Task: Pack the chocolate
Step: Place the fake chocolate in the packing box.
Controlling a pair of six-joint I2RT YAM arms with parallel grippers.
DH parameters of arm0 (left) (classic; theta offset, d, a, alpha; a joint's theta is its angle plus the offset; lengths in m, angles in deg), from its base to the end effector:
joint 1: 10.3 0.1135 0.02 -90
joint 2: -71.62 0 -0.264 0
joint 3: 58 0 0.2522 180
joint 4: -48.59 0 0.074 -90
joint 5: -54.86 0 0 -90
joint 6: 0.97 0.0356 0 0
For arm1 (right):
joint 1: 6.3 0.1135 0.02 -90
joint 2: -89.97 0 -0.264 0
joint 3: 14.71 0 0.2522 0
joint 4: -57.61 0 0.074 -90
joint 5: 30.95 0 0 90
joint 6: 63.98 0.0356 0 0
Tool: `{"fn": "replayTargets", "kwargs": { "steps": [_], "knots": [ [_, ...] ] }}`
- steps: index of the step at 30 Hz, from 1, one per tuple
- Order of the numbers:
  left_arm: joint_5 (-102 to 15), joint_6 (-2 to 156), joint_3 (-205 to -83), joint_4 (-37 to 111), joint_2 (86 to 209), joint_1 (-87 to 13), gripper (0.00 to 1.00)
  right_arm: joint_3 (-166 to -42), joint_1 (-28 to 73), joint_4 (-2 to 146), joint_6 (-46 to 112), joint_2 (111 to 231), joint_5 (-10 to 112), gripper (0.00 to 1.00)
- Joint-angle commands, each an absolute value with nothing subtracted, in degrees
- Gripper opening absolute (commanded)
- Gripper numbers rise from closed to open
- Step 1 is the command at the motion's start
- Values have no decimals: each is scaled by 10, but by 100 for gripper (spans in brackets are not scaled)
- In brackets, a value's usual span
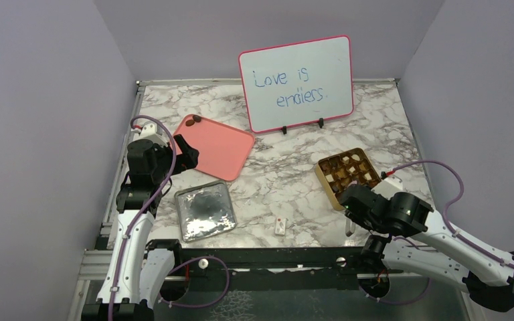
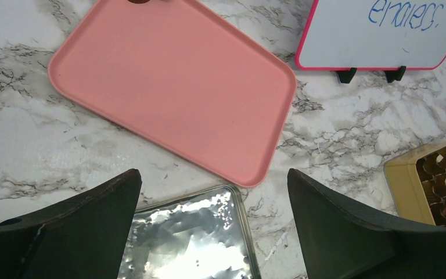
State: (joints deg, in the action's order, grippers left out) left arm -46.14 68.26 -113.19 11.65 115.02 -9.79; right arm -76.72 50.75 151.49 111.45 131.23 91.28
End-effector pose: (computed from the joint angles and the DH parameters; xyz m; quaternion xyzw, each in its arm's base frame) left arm 0.1737 -0.0052 0.3001 -0.1046 0.8353 -0.1735 0.5112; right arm 0.0636 0.0632 0.2773 0.2724 0.9113 0.0451 0.3053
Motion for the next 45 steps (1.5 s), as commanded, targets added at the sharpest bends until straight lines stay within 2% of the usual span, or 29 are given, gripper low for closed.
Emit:
{"fn": "replayTargets", "kwargs": {
  "steps": [1, 7, 35, 42, 45],
  "knots": [
    [-474, 684, -1130, 132, 1142, -97, 96, -762, 507, 1528, 1131, 1319, 945, 35],
    [-475, 684, -1132, 132, 1142, -97, 96, -760, 507, 1528, 1137, 1318, 949, 38],
    [-474, 684, -1133, 132, 1144, -97, 97, -824, 507, 1526, 1135, 1343, 970, 33],
    [-483, 684, -1133, 133, 1147, -97, 97, -875, 507, 1460, 1000, 1380, 1014, 32],
    [-490, 684, -1130, 135, 1144, -97, 97, -885, 507, 1381, 883, 1398, 1020, 35]
  ]
}}
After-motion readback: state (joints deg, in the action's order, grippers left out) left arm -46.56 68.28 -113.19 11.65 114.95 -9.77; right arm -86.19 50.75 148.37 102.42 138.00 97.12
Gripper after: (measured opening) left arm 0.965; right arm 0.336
